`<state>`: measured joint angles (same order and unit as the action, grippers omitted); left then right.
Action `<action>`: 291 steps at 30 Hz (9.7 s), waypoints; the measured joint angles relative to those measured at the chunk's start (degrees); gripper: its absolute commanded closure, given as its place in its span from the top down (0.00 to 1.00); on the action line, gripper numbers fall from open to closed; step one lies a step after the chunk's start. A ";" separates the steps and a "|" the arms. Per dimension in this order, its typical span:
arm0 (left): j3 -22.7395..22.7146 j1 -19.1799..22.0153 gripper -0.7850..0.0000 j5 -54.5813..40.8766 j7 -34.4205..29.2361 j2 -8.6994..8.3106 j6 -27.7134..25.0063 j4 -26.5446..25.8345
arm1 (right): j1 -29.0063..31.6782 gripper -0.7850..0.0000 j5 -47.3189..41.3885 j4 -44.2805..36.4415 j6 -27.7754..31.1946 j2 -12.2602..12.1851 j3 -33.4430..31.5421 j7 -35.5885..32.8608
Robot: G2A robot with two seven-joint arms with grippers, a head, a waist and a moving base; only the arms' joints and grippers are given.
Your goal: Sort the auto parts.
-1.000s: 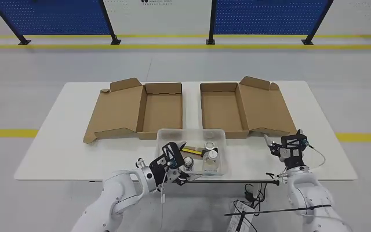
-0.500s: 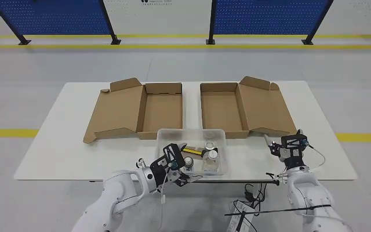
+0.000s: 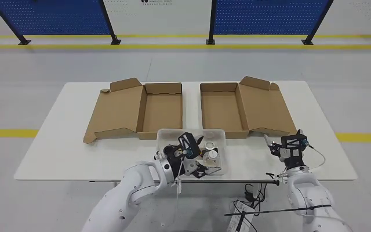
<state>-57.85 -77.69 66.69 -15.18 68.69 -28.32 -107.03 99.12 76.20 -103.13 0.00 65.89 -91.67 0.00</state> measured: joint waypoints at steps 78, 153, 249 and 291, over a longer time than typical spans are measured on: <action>9.08 7.85 0.27 0.33 -6.64 3.09 5.90 15.94 | 0.00 1.00 0.00 0.00 0.00 0.00 0.00 0.00; -8.91 -10.32 0.00 -7.62 -13.39 -2.90 -0.97 -16.47 | 0.00 1.00 0.00 0.00 0.00 0.00 0.00 0.00; -8.32 25.01 0.00 1.50 0.61 0.58 11.80 46.08 | 0.00 1.00 0.00 0.00 0.00 0.00 0.00 0.00; -15.71 18.05 1.00 4.54 -5.30 -1.29 12.36 27.15 | 0.00 1.00 0.00 0.00 0.00 0.00 0.00 0.00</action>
<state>-73.56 -59.64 71.23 -20.48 67.39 -15.96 -79.88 99.12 76.20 -103.13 0.00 65.89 -91.67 0.00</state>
